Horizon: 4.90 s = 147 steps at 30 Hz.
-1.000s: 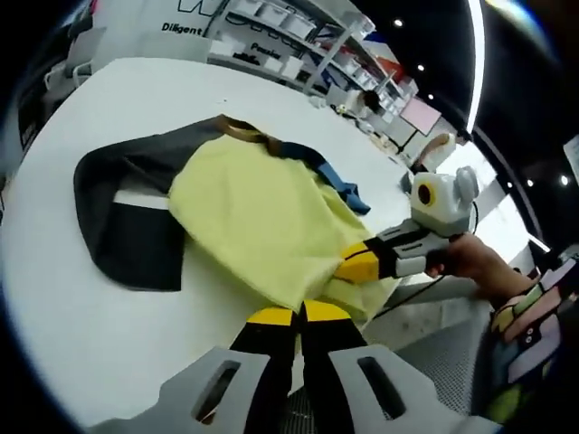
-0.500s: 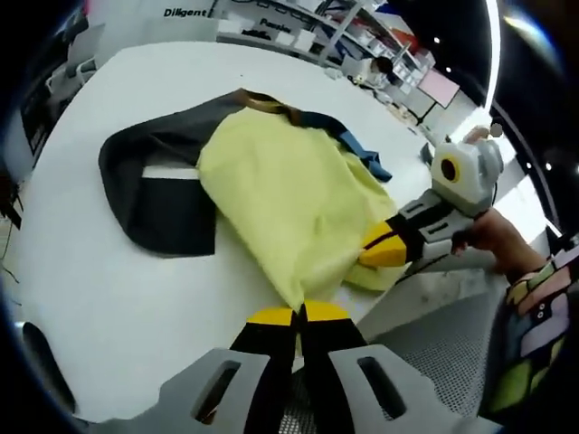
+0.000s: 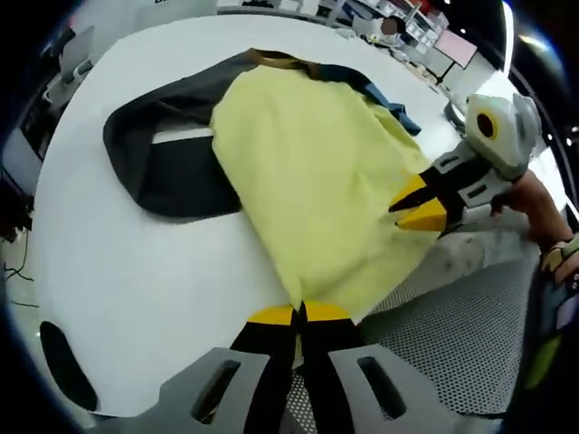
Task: Fold the garment on the visible template until the final outline fits inside the template.
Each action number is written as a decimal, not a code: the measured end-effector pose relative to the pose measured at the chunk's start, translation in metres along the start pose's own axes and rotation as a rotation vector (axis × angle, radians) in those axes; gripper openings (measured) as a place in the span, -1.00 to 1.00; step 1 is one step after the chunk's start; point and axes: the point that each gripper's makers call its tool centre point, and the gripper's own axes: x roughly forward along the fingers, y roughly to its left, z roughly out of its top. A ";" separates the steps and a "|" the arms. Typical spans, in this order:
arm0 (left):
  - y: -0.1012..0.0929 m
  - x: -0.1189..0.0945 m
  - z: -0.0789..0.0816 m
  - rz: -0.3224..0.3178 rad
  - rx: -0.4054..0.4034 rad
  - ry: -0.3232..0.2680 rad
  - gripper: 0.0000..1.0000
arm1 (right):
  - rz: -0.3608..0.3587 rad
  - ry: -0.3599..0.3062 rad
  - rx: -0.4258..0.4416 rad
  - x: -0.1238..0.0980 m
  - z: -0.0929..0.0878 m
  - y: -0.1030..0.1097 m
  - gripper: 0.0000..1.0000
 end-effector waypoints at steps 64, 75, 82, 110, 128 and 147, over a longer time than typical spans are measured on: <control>0.057 0.022 0.180 0.178 0.343 -0.476 -0.48 | -0.706 -0.134 -0.139 -0.082 0.074 -0.245 -0.68; 0.069 0.048 0.191 0.181 0.305 -0.450 -0.44 | -0.685 -0.093 -0.211 -0.061 0.085 -0.258 -0.95; 0.078 0.056 0.193 0.164 0.247 -0.443 -0.43 | -0.682 -0.070 -0.221 -0.056 0.084 -0.268 -1.00; 0.086 0.061 0.200 0.163 0.187 -0.461 -0.45 | -0.673 -0.123 0.043 -0.064 0.093 -0.339 -1.00; 0.083 0.063 0.205 0.183 0.208 -0.473 -0.35 | -0.700 -0.034 -0.028 -0.060 0.099 -0.356 -1.00; 0.064 0.069 0.199 0.117 0.307 -0.452 0.16 | -0.668 -0.152 0.047 -0.096 0.081 -0.303 -0.68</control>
